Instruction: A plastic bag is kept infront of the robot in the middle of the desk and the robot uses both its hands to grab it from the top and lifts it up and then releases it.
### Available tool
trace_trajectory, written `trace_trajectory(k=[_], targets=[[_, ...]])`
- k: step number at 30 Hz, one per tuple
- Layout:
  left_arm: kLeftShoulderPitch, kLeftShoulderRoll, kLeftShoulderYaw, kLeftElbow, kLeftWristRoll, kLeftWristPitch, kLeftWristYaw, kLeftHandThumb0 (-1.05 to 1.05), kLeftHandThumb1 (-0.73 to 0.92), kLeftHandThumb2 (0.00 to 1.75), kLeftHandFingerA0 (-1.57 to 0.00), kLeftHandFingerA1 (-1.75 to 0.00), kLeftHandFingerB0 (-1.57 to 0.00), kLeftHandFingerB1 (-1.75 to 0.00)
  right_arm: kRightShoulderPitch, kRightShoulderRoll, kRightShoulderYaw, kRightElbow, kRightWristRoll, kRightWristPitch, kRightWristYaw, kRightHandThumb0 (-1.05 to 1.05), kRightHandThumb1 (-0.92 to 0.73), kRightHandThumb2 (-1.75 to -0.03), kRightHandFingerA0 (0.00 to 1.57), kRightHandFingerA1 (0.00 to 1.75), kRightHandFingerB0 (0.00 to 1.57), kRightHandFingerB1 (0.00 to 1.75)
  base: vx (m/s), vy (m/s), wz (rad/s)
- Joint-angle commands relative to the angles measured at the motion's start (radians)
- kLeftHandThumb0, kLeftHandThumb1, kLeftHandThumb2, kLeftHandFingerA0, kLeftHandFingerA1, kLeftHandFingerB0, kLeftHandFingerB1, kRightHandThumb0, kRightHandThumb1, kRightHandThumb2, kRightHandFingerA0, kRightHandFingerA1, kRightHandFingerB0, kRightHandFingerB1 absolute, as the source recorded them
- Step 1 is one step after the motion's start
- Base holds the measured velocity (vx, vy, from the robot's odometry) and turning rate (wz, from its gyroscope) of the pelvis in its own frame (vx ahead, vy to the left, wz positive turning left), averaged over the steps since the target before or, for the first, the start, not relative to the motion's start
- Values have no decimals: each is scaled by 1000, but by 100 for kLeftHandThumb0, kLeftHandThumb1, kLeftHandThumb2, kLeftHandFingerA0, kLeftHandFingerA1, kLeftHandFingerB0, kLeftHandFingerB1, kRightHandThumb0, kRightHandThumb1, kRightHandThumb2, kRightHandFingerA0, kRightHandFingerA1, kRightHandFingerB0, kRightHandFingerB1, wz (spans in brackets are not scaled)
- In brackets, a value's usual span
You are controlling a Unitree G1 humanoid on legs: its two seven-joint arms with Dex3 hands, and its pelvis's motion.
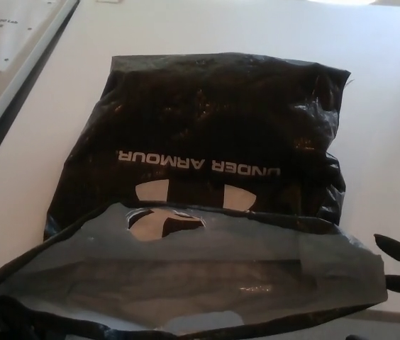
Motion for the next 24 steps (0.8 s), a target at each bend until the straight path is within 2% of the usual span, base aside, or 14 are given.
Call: trace_trajectory(k=[1,2,3,4,5,6,7,14,15,24], targets=[[26,-22,70,-30,-2,-151,51,-32,49,55,-31,-32,-25,-30,40,10,-9,-101,3,-29,-11,-46,-34,-50,48,62,15,48,0,0,0],[14,-25,88,-19,11,-144,66,-37,43,60,-26,-36,-25,-34,40,7,-6,-102,12,-25,1,-47,-33,-51,51,61,18,47,0,0,0],[7,-27,100,-13,16,-142,73,-37,43,60,-26,-36,-25,-34,39,6,-3,-102,18,-23,9,-49,-26,-65,48,64,16,51,0,0,0],[3,-31,110,-9,15,-145,72,-37,43,60,-26,-36,-25,-34,37,5,-1,-101,22,-21,13,-49,-26,-65,48,64,16,51,0,0,0],[-7,-33,119,-6,20,-135,79,-39,43,61,-26,-36,-26,-35,37,4,1,-104,23,-17,16,-46,-32,-51,50,61,17,47,0,0,0],[-25,-27,132,-1,36,-109,90,-20,32,87,-12,-52,-12,-51,26,3,-2,-92,18,-26,8,-49,-26,-65,50,65,16,51,0,0,0],[-34,-22,135,3,40,-99,91,-19,33,87,-12,-52,-11,-51,20,3,-4,-85,18,-29,4,-48,-26,-65,48,65,14,50,0,0,0],[-103,44,141,95,55,-39,71,-22,31,87,-11,-51,-10,-50,10,5,-16,-79,47,-11,13,-47,-27,-65,46,65,14,51,0,0,0],[-109,58,137,101,59,-15,66,-47,41,64,-24,-38,-18,-35,8,5,-18,-77,46,-12,12,-49,-26,-66,45,66,13,51,0,0,0],[-148,176,98,185,110,82,45,-49,37,64,-28,-39,-16,-35,-14,-1,-49,-44,65,-20,13,-48,-28,-65,44,65,12,50,0,0,0]])
